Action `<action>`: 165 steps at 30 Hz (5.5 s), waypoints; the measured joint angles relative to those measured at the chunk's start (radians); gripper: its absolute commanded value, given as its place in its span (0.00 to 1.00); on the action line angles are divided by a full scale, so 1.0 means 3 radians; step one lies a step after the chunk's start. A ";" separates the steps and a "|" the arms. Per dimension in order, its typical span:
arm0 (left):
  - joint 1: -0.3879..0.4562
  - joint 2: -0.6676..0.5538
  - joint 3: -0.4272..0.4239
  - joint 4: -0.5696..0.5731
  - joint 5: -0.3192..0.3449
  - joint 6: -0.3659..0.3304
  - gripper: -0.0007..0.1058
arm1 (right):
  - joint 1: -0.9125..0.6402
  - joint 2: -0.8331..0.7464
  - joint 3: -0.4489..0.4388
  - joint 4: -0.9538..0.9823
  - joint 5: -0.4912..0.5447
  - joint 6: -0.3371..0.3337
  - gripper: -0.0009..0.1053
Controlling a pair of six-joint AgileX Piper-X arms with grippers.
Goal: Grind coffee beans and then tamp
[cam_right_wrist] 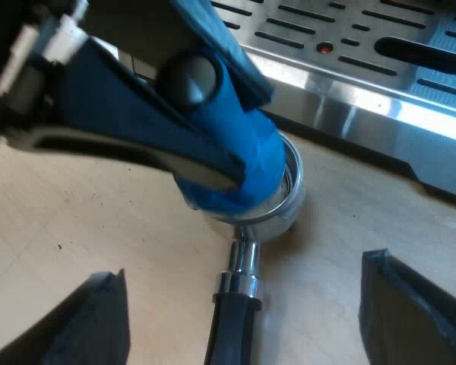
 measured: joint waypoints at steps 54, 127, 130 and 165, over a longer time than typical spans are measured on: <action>0.0177 0.0451 -0.0049 -0.0266 0.0190 -0.0289 0.02 | 0.0000 0.0000 0.0026 0.0000 0.0000 0.0000 0.63; 0.0952 -0.0920 0.0524 0.0342 -0.0031 -0.0607 0.02 | 0.0551 0.0000 0.0041 -0.0747 -0.0077 -0.0678 0.63; 0.0952 -0.0920 0.0727 0.0215 -0.0031 -0.0607 0.02 | 0.0551 0.0000 0.0041 -0.0747 -0.0077 -0.0678 0.63; 0.0952 -0.0250 0.0929 -0.0389 -0.0047 -0.0735 0.43 | 0.0551 0.0000 0.0041 -0.0747 -0.0077 -0.0683 0.63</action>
